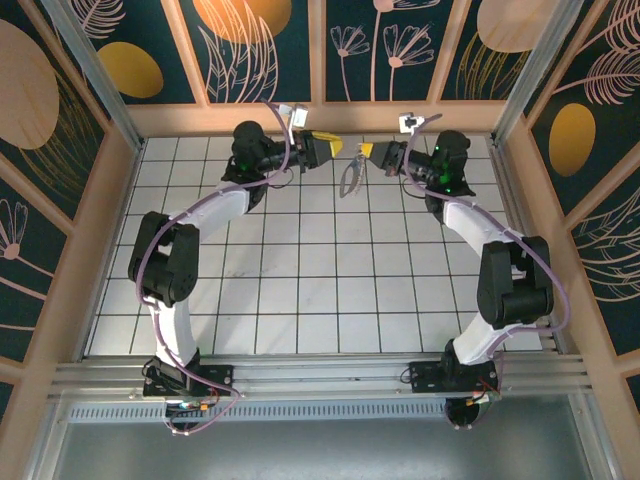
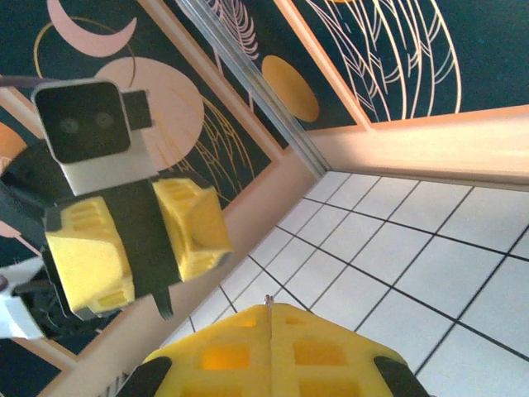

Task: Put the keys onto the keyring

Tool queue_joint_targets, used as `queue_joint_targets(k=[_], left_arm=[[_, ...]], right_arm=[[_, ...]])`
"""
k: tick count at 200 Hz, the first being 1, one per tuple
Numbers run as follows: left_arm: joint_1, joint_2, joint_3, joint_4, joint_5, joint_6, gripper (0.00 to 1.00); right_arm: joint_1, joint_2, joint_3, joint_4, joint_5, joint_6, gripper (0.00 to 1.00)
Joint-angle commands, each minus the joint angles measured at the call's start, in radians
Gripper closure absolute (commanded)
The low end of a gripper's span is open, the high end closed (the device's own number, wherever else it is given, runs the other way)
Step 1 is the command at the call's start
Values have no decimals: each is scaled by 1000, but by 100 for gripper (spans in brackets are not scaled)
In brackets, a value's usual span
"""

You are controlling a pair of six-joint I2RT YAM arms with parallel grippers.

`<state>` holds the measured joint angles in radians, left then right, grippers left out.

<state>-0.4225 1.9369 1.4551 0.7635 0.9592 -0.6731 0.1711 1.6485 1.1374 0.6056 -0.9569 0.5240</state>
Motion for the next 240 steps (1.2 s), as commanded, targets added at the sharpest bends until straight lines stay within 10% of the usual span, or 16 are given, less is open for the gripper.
queue_joint_targets(k=[1, 67, 240], left_arm=[[5, -29, 54, -140, 48, 126, 69], [8, 49, 158, -255, 144, 176, 66], [-19, 97, 152, -189, 169, 114, 65]], right_arm=[[-12, 12, 85, -152, -78, -151, 100], [-6, 73, 251, -443, -212, -348, 100], [30, 78, 210, -291, -227, -245, 100]])
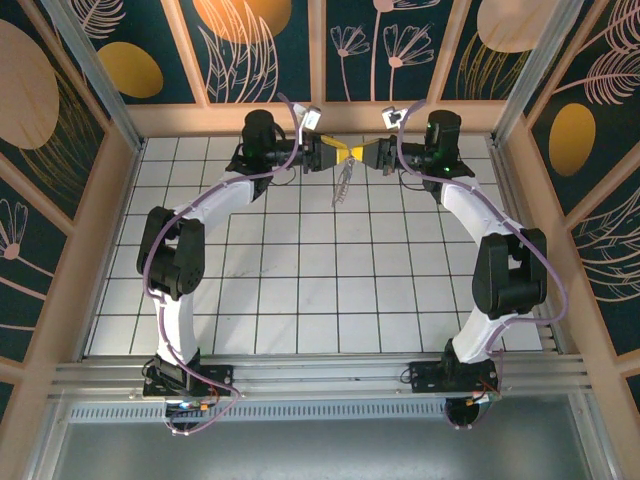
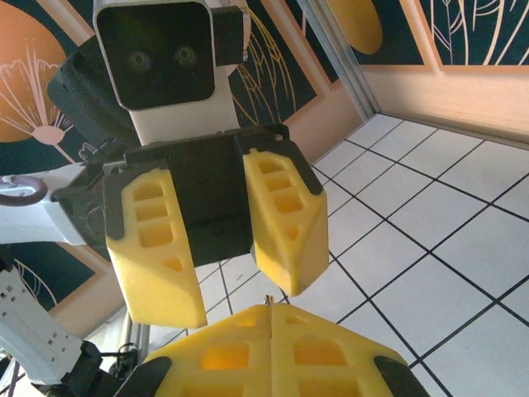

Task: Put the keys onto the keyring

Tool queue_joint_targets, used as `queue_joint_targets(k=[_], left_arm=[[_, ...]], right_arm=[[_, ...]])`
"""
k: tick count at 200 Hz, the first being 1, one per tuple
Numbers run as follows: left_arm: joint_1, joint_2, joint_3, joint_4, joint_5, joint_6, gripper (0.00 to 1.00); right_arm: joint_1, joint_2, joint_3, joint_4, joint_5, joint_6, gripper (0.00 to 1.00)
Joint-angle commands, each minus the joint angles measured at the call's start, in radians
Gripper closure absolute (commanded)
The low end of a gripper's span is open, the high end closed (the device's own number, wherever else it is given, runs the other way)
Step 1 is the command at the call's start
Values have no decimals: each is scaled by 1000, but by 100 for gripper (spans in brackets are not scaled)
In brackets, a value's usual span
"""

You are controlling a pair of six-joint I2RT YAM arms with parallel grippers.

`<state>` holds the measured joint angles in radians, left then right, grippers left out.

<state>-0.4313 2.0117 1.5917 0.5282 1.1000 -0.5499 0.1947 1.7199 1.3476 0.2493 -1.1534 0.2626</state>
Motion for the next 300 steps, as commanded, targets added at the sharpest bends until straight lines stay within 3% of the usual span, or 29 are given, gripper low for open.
queue_joint_targets(k=[1, 56, 95, 143, 175, 188, 201, 253, 300], left_arm=[[-10, 22, 16, 46, 29, -10, 65], [-21, 28, 27, 55, 34, -15, 76], [-23, 26, 25, 83, 31, -34, 79], [-24, 24, 20, 104, 29, -48, 100], [-27, 14, -9, 156, 16, -72, 100], [-27, 5, -26, 179, 7, -80, 100], [-27, -8, -45, 195, -10, -85, 100], [-27, -52, -113, 279, -90, -135, 100], [-32, -67, -131, 313, -135, -173, 100]], right_arm=[[5, 6, 0, 65, -31, 17, 100], [6, 10, -6, 68, -31, 17, 100], [6, 11, -8, 65, -31, 12, 100], [6, 12, -8, 62, -30, 10, 100], [-2, -2, -8, 57, -15, 14, 99], [-19, -31, -37, 100, 21, 51, 79], [-41, -67, -81, 186, 40, 116, 68], [-47, -251, -373, 400, 301, 219, 63], [70, -383, -603, 456, 600, 117, 59]])
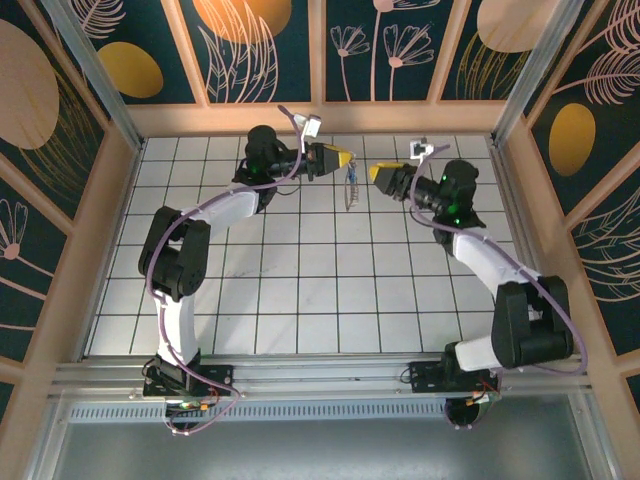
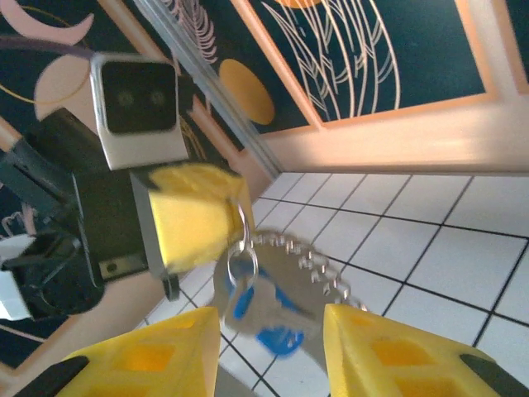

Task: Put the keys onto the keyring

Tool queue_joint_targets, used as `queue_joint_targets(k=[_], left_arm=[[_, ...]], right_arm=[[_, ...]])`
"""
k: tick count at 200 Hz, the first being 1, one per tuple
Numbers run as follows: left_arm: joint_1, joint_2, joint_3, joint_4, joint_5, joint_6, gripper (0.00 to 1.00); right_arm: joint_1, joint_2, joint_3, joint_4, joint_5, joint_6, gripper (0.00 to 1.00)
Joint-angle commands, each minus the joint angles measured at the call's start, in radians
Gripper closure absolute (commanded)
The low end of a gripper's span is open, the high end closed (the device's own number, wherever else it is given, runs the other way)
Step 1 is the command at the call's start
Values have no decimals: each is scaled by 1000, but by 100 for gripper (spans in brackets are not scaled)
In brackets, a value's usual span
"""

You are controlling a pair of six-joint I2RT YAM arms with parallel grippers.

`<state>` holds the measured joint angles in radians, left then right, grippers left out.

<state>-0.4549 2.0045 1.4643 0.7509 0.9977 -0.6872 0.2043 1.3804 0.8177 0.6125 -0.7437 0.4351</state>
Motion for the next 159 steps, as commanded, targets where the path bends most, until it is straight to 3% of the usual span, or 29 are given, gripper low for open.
queue_joint_targets(k=[1, 56, 159], left_arm=[[-8, -59, -4, 91, -34, -36, 100], [-15, -66, 0, 100, -34, -53, 100], [-25, -62, 9, 102, -34, -55, 100]], right_arm=[[64, -44, -75, 94, 193, -57, 59], [168, -26, -58, 58, 306, -145, 53], [181, 75, 84, 10, 302, -183, 54]])
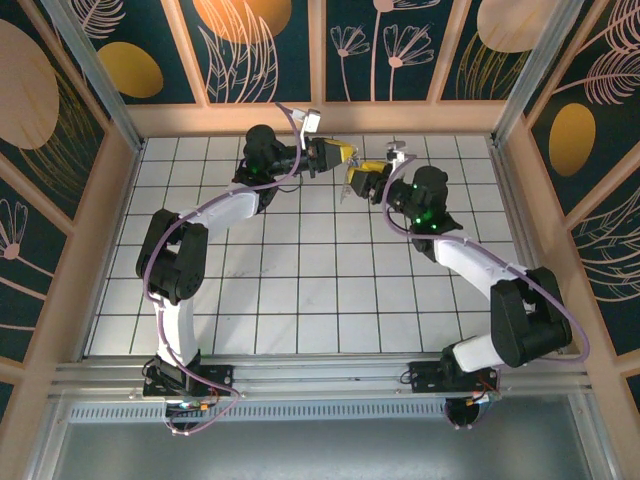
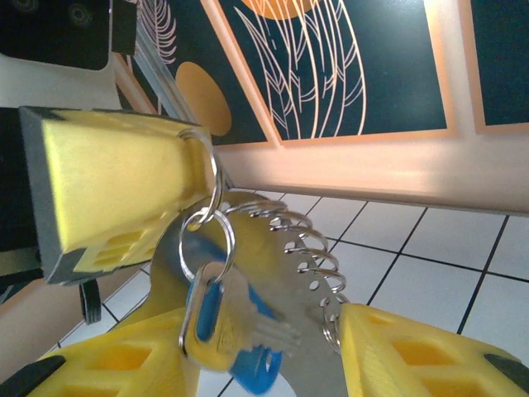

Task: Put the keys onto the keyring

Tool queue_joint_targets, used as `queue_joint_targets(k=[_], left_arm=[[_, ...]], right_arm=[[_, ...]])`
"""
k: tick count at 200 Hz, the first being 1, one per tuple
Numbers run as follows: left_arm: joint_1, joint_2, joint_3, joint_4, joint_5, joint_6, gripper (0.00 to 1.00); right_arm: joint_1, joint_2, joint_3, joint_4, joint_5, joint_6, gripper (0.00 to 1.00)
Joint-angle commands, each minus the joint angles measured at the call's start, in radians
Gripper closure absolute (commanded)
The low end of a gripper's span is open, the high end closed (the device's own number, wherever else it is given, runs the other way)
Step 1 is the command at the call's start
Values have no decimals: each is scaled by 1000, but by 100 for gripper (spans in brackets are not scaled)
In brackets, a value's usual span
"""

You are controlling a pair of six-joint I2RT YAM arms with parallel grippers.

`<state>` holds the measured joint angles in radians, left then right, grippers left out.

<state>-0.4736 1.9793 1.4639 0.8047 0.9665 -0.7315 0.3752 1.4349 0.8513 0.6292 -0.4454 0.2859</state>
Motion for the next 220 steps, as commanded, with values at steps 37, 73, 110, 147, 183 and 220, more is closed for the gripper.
queue_joint_targets(k=[37, 73, 110, 147, 183, 220], left_arm=[[-7, -33, 13, 48, -3, -8, 100], [-7, -29, 15, 50, -5, -8, 100], [-7, -32, 12, 57, -9, -9, 100], [-8, -34, 6, 65, -9, -12, 100], [-8, -37, 0, 68, -9, -12, 100], [-10, -42, -1, 69, -8, -13, 100]], right_arm=[[15, 41, 59, -33, -27, -59, 75], [22, 30, 50, -52, -68, -85, 100], [36, 28, 63, -89, -103, -106, 100], [61, 47, 114, -148, -136, -139, 100], [61, 52, 131, -168, -131, -151, 100], [36, 48, 113, -136, -122, -115, 100]])
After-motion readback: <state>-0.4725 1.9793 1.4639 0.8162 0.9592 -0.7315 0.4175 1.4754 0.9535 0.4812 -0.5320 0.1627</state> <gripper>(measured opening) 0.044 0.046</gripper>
